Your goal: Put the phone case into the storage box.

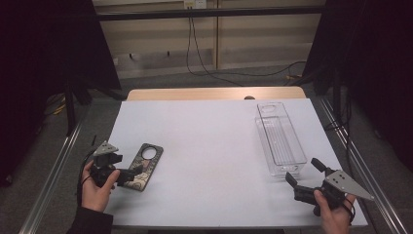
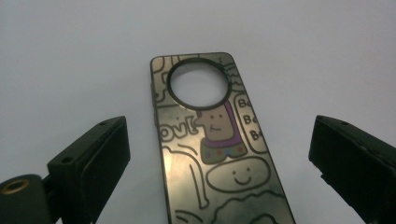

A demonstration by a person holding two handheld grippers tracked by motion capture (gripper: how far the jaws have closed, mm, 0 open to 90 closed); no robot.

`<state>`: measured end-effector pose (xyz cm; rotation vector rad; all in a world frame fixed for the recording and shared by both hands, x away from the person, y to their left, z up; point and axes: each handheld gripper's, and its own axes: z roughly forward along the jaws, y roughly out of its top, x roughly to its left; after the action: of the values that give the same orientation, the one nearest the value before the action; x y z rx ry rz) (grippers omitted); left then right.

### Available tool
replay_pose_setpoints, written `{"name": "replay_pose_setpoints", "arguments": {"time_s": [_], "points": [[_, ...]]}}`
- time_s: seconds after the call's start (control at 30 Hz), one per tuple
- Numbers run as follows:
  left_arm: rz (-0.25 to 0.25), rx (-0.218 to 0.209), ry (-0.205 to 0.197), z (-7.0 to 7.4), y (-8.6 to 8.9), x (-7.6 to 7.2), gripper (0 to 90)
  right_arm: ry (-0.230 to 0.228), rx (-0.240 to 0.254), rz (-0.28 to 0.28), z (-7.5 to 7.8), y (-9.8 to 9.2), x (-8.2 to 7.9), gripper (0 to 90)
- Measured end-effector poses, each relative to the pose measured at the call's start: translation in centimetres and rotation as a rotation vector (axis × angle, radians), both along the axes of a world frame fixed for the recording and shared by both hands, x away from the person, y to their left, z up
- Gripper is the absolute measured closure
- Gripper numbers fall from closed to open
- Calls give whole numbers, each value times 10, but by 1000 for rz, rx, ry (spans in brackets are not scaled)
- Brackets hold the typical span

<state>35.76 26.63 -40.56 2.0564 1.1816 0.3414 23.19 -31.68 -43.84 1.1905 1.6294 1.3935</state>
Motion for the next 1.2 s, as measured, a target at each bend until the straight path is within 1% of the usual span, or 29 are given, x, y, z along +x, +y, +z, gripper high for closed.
{"name": "replay_pose_setpoints", "arguments": {"time_s": [0.07,0.17,0.2,0.23,0.3,0.33,0.37,0.4,0.43,0.47,0.5,0.53,0.57,0.6,0.63,0.7,0.77,0.8,0.83,0.9,0.93,0.97,1.0,1.07,1.1,1.13,1.17,1.2], "points": [[1,21,10,-1,-3,4,53,-1,0,-1,0,0,1,0],[-3,58,62,-6,-7,9,54,0,0,2,0,1,1,0],[-3,82,59,-8,-8,9,55,-1,0,2,0,0,1,0],[-3,96,62,-9,-10,9,55,-2,2,1,0,0,1,0],[-25,106,82,-10,-11,11,55,-2,1,3,0,1,2,0],[-22,110,91,-11,-11,13,55,-1,-4,4,0,0,2,0],[-17,123,109,-12,-12,16,55,-2,-2,5,0,1,2,0],[-17,133,106,-12,-13,17,55,-3,-2,5,0,1,2,0],[-17,135,106,-14,-14,20,56,-2,-2,6,0,1,3,0],[-24,123,112,-15,-15,22,56,0,-3,6,0,1,3,0],[-37,120,117,-16,-16,24,55,0,-1,8,0,2,3,0],[-37,129,126,-17,-17,26,56,0,0,9,0,2,3,0],[-34,143,130,-18,-18,27,56,0,0,8,0,2,3,0],[-28,148,132,-18,-20,29,55,1,1,8,0,1,3,0],[-33,141,140,-18,-22,31,55,1,3,7,0,1,4,0],[-54,161,148,-17,-24,35,55,2,2,7,0,1,4,0],[-64,151,157,-17,-27,38,56,1,1,10,0,2,4,0],[-60,143,156,-18,-28,39,57,1,0,11,0,2,4,0],[-64,149,162,-20,-30,40,60,1,-1,11,-1,2,4,0],[-70,185,190,-25,-32,42,61,2,0,8,-1,2,4,0],[-75,187,204,-27,-32,42,59,3,4,8,-1,2,4,0],[-78,180,221,-28,-32,44,59,1,0,9,-1,1,4,0],[-82,185,227,-28,-32,44,59,3,4,8,-1,1,4,0],[-71,182,217,-28,-33,44,61,5,3,9,-1,1,5,0],[-75,182,222,-28,-33,45,61,4,2,9,-1,1,5,0],[-81,184,241,-28,-33,45,59,3,0,10,-1,2,5,0],[-89,194,243,-29,-33,46,58,3,0,10,-1,2,5,0],[-89,200,256,-30,-34,46,52,4,0,11,-1,2,5,0]]}}
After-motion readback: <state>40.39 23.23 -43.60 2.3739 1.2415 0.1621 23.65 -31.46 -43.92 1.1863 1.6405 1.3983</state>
